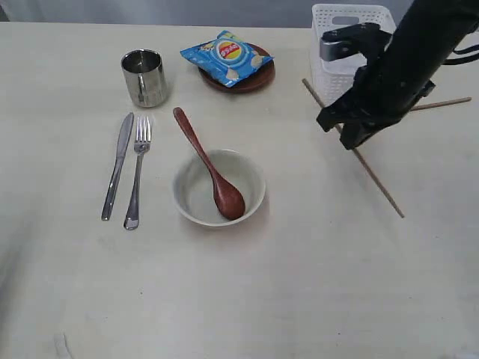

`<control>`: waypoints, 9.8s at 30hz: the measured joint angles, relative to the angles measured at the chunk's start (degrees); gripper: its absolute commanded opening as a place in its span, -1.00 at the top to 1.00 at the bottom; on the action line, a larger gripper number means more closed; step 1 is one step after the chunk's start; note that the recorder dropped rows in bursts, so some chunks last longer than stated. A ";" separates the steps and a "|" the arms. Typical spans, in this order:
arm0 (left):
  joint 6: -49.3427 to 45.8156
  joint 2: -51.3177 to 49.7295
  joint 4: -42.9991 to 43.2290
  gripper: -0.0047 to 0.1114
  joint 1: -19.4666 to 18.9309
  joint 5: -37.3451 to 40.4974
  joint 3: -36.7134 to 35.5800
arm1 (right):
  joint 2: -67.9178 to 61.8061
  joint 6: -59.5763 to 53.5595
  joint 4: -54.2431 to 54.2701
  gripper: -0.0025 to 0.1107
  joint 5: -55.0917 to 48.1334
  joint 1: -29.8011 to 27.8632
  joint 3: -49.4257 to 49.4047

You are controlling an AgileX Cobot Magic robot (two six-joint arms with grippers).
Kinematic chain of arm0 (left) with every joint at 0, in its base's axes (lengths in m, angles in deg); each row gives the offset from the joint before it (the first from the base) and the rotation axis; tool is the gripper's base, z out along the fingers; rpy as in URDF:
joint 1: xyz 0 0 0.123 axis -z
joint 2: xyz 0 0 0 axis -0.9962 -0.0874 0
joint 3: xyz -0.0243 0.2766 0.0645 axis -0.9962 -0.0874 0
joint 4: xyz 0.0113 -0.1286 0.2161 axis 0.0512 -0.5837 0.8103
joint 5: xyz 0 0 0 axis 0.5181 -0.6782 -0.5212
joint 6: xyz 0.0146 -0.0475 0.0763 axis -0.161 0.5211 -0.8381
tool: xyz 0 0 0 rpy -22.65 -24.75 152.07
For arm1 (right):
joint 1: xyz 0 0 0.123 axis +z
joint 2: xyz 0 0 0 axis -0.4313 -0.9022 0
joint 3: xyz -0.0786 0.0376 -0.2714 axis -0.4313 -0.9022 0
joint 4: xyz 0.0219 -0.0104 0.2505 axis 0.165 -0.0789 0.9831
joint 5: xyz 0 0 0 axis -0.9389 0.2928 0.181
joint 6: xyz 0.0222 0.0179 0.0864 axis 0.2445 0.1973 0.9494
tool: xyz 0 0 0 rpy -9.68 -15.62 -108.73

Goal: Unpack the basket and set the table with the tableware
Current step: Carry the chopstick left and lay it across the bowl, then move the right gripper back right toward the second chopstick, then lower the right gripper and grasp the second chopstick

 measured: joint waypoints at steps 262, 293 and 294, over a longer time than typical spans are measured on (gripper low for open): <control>0.00 0.00 0.00 0.92 0.00 0.00 0.00 | -17.82 -52.53 -12.90 0.96 4.89 -20.86 8.65; 0.00 0.00 0.00 0.92 0.00 0.00 0.00 | -22.69 -34.76 -6.66 0.95 3.43 -20.99 18.54; 0.00 0.00 0.00 0.92 0.00 0.00 0.00 | -22.69 -35.35 -6.26 0.79 2.62 -20.99 18.54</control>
